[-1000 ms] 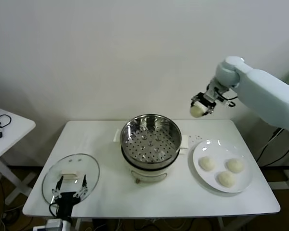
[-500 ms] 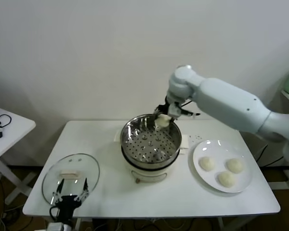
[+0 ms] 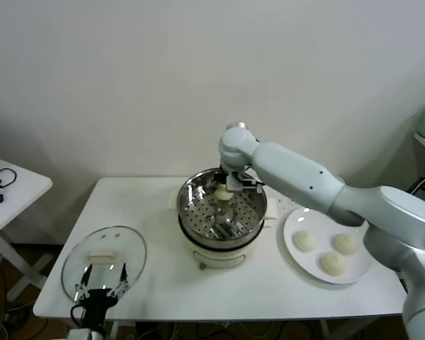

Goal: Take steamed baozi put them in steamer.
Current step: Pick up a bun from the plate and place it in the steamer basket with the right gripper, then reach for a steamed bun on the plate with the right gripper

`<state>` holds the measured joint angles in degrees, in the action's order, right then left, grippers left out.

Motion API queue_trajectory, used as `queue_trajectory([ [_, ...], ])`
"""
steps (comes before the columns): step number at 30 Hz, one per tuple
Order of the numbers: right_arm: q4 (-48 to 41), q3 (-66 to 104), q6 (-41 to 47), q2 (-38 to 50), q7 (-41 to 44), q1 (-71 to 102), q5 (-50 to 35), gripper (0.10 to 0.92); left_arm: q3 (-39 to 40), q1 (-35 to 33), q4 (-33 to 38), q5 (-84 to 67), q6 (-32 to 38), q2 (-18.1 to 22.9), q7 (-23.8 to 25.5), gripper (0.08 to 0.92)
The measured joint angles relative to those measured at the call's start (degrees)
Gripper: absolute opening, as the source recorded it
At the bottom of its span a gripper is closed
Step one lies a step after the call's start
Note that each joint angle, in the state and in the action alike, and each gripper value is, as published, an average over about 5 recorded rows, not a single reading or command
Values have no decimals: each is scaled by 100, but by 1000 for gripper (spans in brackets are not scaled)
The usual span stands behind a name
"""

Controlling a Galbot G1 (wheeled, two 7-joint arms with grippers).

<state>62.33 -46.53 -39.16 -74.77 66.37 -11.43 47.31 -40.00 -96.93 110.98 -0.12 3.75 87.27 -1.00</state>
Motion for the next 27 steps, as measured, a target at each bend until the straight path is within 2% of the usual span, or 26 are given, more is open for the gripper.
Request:
queue_trajectory([
  [5,-145,105,-104,-114,-58,122,203,683,-3,-24,-15,-1,21,8,-6,823],
  [12,-224,242,-296,-159,-88,193,337,813,-14,-81,-17,-2,53,14,-10,823],
  [17,-105,254,-423,-78,-24,124,288,822,-19,-126,-22,-6,74,11,-11,823],
  [22,237,117,-409,229,122,-127,-84,823,-21,-144,-25,-17,82,11,-16,823],
  [27,651,-188,-82,779,219,-617,-906,823,-7,-111,-25,-27,92,11,-52,823],
])
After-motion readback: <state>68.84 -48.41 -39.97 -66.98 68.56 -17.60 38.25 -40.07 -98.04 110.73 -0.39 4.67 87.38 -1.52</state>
